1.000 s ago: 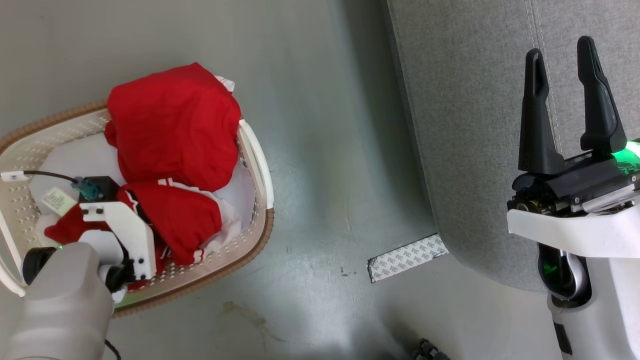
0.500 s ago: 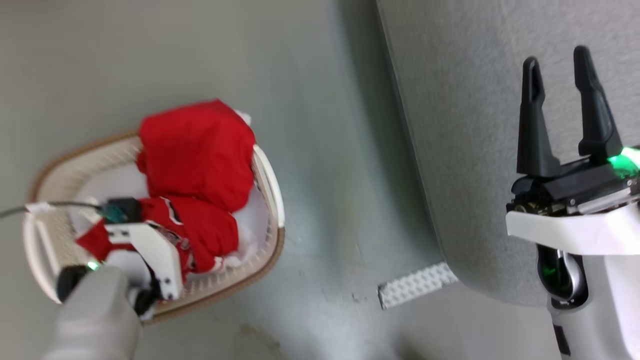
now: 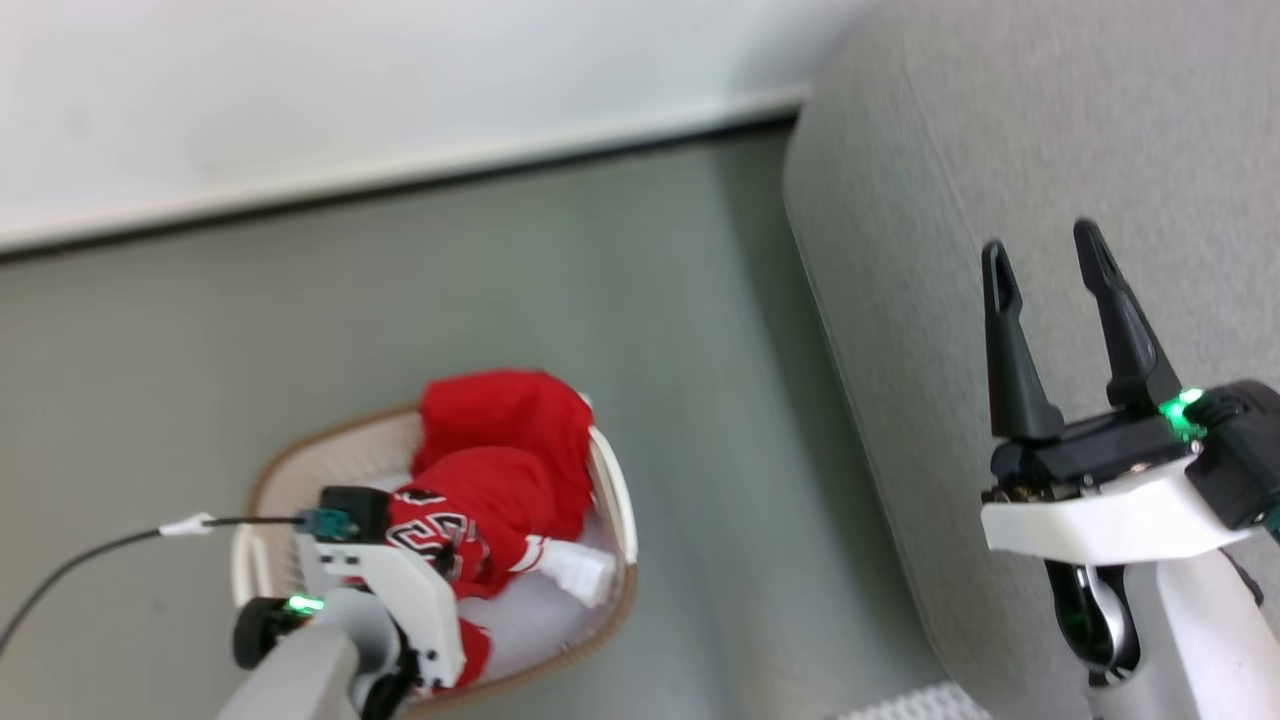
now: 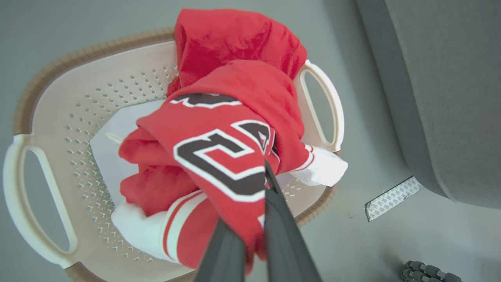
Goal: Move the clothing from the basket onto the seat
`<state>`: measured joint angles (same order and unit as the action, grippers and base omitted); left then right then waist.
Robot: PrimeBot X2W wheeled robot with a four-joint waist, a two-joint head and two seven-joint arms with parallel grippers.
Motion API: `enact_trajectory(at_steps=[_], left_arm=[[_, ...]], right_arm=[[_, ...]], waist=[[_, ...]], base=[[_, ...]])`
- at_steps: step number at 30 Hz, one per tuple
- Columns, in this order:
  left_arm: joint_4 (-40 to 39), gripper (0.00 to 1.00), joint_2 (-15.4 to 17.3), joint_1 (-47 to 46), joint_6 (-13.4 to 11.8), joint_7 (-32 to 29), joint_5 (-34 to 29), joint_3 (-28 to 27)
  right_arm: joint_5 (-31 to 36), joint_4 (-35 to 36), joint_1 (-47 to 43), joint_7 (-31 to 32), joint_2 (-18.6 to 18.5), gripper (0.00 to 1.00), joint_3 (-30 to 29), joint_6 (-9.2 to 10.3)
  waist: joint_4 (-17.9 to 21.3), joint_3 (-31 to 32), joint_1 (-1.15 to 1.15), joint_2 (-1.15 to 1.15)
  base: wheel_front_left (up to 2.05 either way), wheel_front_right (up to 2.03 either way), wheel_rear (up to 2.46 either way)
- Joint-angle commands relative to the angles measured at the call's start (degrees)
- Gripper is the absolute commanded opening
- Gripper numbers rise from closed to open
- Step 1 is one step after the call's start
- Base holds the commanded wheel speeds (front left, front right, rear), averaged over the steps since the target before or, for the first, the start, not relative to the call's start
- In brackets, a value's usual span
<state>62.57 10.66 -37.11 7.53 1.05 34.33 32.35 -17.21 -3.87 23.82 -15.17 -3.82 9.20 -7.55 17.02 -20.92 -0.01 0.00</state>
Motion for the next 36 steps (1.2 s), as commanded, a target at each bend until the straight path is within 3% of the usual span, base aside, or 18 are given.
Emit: enact_trajectory(at_steps=[1, 11, 21, 36], left_arm=[[-0.4, 0.00, -0.1, 1.1, -0.1, 0.5, 1.1, 0.6], [-7.5, 0.00, 0.5, 2.4, -0.1, 7.9, 2.5, 6.4], [-16.2, 0.00, 0.7, 0.5, -0.4, 12.1, 2.5, 6.2], [-35.0, 0.00, 5.0, 0.3, -5.6, 9.5, 2.4, 4.5]], right_arm=[[0.1, -0.4, -1.1, 0.0, -0.7, 1.00, 0.1, 0.12], [-2.0, -1.9, -5.3, 0.0, -3.7, 1.00, 1.8, 0.12], [-3.2, -3.2, -10.0, 0.0, -5.2, 1.00, 2.3, 0.12], [-5.7, -3.2, -13.2, 0.0, -3.7, 1.00, 5.9, 0.12]], waist=[[-3.3, 5.2, 0.01, 0.00], [-8.1, 14.5, 0.01, 0.00], [-11.7, 20.3, 0.01, 0.00], [-12.8, 22.5, 0.01, 0.00]], base=[[0.00, 0.00, 0.00], [0.00, 0.00, 0.00], [0.00, 0.00, 0.00], [0.00, 0.00, 0.00]])
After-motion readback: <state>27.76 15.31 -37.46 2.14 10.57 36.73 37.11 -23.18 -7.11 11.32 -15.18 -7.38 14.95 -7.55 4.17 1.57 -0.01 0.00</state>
